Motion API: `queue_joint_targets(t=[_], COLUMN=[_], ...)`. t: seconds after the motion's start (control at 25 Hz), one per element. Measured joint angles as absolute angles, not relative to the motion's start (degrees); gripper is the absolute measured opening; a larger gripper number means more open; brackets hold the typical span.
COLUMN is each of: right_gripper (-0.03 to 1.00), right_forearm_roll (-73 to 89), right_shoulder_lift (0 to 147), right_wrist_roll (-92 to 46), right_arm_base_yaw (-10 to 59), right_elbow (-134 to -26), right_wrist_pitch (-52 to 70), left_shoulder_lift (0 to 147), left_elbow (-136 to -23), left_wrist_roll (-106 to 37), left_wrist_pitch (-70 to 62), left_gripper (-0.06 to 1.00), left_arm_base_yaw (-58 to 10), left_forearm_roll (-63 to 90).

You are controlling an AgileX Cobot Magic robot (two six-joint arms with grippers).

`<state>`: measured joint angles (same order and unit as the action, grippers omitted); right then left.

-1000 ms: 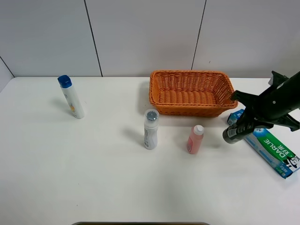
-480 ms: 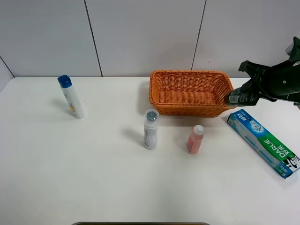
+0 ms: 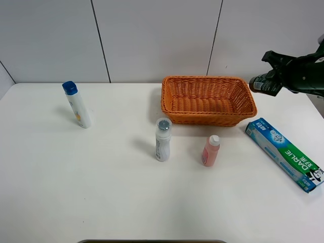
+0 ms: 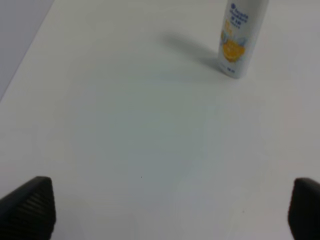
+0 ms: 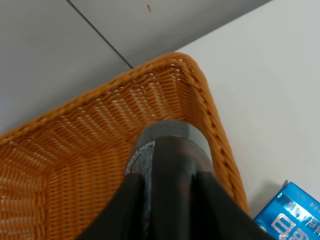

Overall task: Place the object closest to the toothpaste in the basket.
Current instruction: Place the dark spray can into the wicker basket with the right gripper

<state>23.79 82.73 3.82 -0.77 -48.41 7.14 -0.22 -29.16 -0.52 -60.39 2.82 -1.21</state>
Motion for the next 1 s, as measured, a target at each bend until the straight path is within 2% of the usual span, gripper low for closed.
queue_joint_targets(t=[0.4,0.64,1.0], right_gripper=[0.27,0.27,0.27], right_forearm_roll=[23.28,20.98,20.98], right_shoulder_lift=[91.32,98.30,107.82], right_wrist_roll=[3.71,2.55,2.55], right_arm_base_yaw=[0.51,5.98,6.55], right_elbow=[-50.04,-60.06,-62.97], right_wrist_pitch=[3.46,5.08,5.15], left_shoulder_lift=[-0.22,-0.22,-0.22], left_elbow=[-29.16,-29.16,-29.16], left_wrist_roll=[-0.52,-0.52,-0.52], left_wrist_pitch=[-60.39,-60.39,-60.39], left_gripper=[0.94,0.94,0.94], left_arm_base_yaw=[2.82,2.82,2.82], left_forearm_roll=[-1.08,-1.02,-1.02])
